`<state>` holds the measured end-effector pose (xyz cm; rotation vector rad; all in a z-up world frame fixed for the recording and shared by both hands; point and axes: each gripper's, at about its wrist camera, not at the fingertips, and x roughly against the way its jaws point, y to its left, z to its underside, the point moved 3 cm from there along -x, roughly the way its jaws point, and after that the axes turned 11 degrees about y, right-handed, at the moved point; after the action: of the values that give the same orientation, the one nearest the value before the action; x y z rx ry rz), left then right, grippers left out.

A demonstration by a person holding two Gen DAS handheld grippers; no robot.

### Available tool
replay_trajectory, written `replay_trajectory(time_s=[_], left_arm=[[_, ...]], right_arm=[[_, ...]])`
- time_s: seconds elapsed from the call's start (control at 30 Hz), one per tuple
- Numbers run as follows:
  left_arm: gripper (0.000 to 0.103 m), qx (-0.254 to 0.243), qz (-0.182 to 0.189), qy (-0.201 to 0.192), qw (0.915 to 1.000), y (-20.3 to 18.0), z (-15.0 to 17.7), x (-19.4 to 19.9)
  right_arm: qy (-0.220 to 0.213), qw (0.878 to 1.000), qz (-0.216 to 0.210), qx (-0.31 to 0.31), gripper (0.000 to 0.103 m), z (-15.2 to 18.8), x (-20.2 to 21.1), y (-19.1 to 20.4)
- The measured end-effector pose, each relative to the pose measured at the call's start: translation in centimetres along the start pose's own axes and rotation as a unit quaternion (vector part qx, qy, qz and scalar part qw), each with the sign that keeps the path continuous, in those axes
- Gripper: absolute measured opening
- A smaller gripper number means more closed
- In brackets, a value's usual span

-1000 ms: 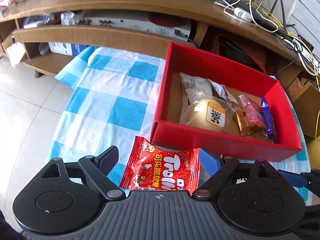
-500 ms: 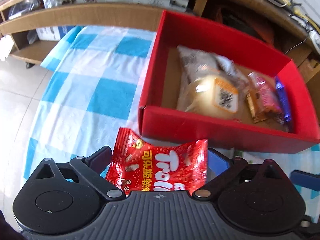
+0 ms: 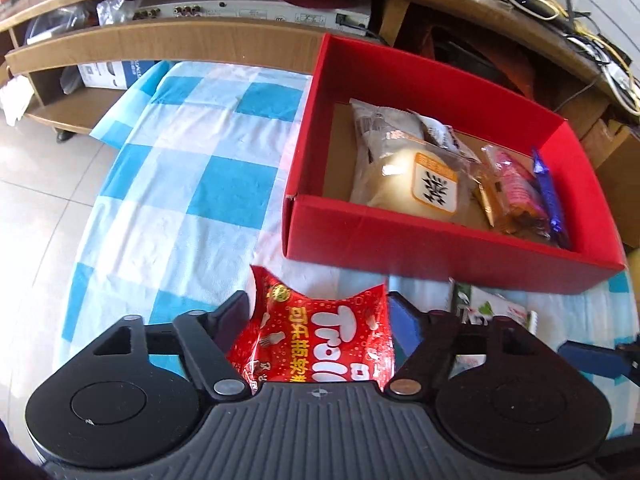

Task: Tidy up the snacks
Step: 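Grasp the yellow snack packet with right gripper while left holds the Trolli packet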

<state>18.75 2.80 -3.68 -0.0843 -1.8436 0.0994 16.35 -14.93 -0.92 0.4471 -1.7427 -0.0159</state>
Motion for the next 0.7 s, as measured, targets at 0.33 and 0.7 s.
replay_trajectory(time_s=[0.33, 0.7], left_arm=[[0.070, 0.010, 0.015, -0.001, 0.9998, 1.4, 2.9, 1.5], [0.068, 0.035, 0.056, -0.017, 0.9977, 3.0, 4.7, 4.2]], right_arm=[[0.016, 1.000, -0.005, 0.001, 0.079, 3.0, -0.2, 1.2], [0.046, 0.998, -0.025, -0.046, 0.079, 5.2, -1.9, 1.7]])
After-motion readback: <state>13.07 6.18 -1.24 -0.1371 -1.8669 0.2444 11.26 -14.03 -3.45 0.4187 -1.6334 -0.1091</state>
